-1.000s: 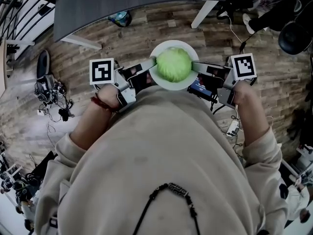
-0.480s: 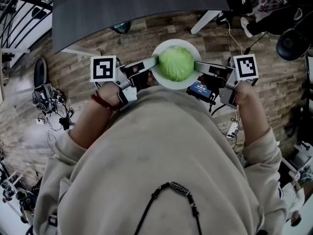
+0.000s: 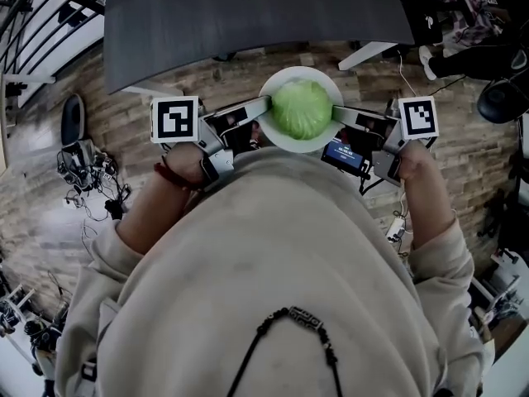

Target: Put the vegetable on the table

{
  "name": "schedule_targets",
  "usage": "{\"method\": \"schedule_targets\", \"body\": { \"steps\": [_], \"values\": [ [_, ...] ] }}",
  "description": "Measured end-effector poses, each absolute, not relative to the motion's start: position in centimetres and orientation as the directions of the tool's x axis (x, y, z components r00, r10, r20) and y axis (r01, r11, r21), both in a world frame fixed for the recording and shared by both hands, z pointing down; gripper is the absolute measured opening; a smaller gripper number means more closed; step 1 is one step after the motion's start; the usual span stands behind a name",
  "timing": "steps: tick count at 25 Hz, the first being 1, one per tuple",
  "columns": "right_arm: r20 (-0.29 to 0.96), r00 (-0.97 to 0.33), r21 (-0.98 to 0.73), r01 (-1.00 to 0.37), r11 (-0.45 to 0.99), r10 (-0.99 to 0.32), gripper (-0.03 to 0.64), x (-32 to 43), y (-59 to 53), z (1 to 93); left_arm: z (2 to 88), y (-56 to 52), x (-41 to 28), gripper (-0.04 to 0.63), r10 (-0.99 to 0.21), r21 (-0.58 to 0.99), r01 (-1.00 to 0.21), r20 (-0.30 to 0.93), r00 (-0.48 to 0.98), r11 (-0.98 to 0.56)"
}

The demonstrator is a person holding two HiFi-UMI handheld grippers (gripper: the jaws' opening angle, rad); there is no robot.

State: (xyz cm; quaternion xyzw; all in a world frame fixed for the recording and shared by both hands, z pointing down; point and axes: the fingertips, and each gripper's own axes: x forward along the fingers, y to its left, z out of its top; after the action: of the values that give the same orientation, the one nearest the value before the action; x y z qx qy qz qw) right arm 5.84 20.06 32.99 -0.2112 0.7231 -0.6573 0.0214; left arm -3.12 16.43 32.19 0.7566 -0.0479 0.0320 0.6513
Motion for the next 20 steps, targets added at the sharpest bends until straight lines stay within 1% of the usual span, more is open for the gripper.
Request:
{"method": "schedule_targets", "body": {
  "steps": [9, 14, 20],
  "values": [
    [0.268, -0.925, -0.953, -0.296, 0.067, -0.269, 0.031, -1.6, 15.1, 33.4, 32.7, 12.2, -10.8, 0.020, -0.097, 0.984, -0.107, 0.094, 0.991, -0.142],
    [0.269, -0.930, -0.954, -0.294, 0.067, -0.251, 0.031, -2.3, 14.3, 33.4, 32.6, 11.8, -11.6, 0.020, -0.141, 0.987, -0.102, 0.085, 0.986, -0.122],
    [0.269, -0.943, -0.952, -0.291, 0.094, -0.197, 0.031, -3.0, 14.1, 33.2, 32.6, 12.2, -12.4, 0.020, -0.186, 0.986, -0.108, 0.084, 0.979, -0.126]
  ]
}}
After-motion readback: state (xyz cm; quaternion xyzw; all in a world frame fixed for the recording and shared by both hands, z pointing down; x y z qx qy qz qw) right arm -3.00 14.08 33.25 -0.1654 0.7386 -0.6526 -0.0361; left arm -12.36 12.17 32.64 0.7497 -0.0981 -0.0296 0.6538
